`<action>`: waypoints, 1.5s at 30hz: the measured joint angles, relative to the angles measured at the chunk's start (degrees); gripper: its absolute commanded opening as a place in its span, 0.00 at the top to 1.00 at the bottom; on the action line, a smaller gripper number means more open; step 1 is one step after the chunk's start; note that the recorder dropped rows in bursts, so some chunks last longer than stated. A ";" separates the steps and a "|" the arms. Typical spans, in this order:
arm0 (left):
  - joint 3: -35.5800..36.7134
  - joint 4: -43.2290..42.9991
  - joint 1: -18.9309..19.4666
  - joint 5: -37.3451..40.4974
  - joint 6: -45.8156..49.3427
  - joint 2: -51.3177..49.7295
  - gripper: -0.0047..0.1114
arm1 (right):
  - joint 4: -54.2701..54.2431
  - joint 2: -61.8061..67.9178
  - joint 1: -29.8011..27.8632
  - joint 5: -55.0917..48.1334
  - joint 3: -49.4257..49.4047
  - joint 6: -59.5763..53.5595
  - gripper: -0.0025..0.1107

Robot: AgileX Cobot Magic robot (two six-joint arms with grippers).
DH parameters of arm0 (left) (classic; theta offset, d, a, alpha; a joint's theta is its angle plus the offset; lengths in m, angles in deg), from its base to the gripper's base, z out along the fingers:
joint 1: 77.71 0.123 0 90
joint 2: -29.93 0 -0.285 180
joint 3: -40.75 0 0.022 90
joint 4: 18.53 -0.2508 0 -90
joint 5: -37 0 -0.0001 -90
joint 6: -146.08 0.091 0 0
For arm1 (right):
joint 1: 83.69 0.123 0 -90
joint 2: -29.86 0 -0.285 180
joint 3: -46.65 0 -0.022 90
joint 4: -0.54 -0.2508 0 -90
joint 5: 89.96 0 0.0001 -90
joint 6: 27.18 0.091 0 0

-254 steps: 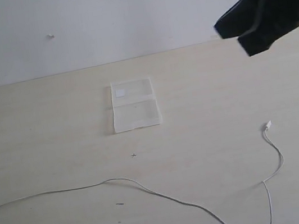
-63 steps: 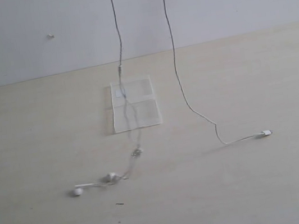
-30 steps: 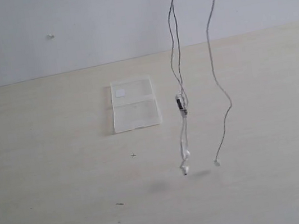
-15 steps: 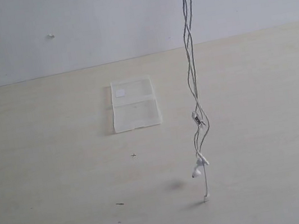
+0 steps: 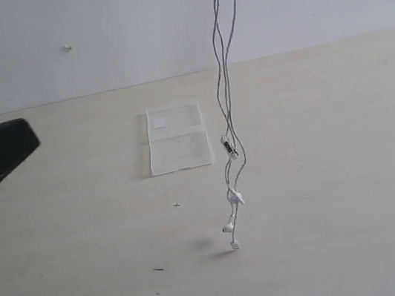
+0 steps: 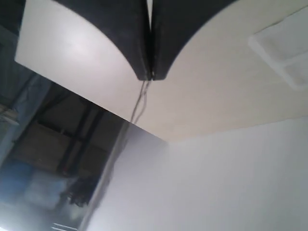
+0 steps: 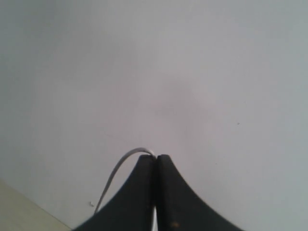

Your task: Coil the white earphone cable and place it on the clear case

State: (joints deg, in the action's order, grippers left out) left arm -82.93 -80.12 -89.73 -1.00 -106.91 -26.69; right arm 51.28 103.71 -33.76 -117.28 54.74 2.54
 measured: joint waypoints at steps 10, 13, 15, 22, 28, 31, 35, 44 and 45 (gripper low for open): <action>-9.91 1.42 -15.30 5.26 8.06 -16.25 0.96 | 0.00 0.00 0.00 0.00 0.00 0.00 0.98; -13.42 8.49 -21.37 13.84 14.56 -19.49 0.96 | 0.11 0.00 0.00 0.00 0.00 0.00 0.98; -15.83 16.52 -24.89 20.20 21.26 -21.29 0.96 | 0.22 0.00 0.00 -0.11 0.00 0.00 0.98; -20.00 35.67 -29.22 23.56 36.69 -27.00 0.93 | 0.22 0.00 0.00 -0.19 0.00 -0.60 0.98; -20.29 37.07 -29.84 23.91 36.29 -31.57 0.55 | 0.59 0.00 0.00 -0.33 0.00 -1.28 0.98; -20.29 37.29 -30.28 23.19 33.94 -32.28 0.41 | 1.22 0.00 0.00 -0.33 0.00 -1.48 0.98; -20.30 37.41 -30.53 20.62 32.82 -32.70 0.40 | 1.35 0.00 0.00 -0.33 0.00 -1.48 0.98; -20.30 35.59 -30.57 13.78 39.57 -35.71 0.40 | 2.54 0.00 0.00 -0.22 0.00 -1.61 0.98; -20.30 35.29 -30.57 13.29 40.90 -36.06 0.40 | 2.69 0.00 0.00 -0.22 0.00 -1.61 0.98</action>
State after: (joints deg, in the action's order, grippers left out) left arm -103.23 -44.84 -120.30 12.28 -66.01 -62.75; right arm 53.98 103.71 -33.76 -117.50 54.74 0.93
